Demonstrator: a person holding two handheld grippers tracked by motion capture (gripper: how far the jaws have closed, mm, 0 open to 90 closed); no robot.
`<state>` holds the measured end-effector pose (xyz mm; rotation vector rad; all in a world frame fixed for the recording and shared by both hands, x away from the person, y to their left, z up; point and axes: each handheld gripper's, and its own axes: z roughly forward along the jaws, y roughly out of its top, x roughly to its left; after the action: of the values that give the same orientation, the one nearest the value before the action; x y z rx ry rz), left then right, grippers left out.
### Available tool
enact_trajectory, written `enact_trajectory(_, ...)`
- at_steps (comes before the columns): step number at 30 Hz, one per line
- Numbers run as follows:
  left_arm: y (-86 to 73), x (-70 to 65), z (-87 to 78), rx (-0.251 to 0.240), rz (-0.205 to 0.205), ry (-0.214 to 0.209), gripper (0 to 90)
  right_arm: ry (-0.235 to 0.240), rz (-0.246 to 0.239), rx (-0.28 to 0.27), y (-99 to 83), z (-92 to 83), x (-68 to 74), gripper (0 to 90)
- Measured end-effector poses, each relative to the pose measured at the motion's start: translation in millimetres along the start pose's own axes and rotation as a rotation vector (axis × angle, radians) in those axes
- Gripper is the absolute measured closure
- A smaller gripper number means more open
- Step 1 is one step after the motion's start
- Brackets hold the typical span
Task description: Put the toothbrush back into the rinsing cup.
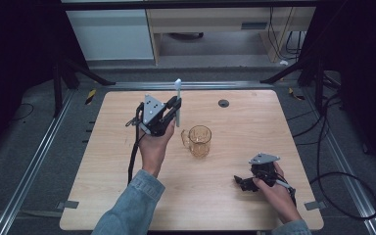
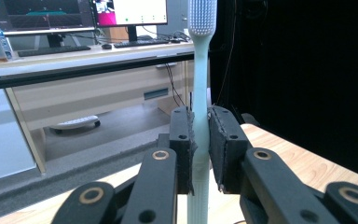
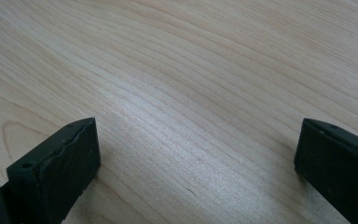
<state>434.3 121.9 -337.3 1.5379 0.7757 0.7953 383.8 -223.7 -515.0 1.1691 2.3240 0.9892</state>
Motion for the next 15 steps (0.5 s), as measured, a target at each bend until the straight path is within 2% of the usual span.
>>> enact_trajectory(9, -8.2, -3.3, -2.2, -0.075, -0.037, 0.009, 79.1, 0.001, -0.002, 0.000, 0.0, 0.0, 0.1, 0.5)
enact_trajectory(15, -17.4, -1.8, -3.0, -0.087, -0.062, 0.004, 79.1, 0.001, -0.002, 0.000, 0.0, 0.0, 0.1, 0.5)
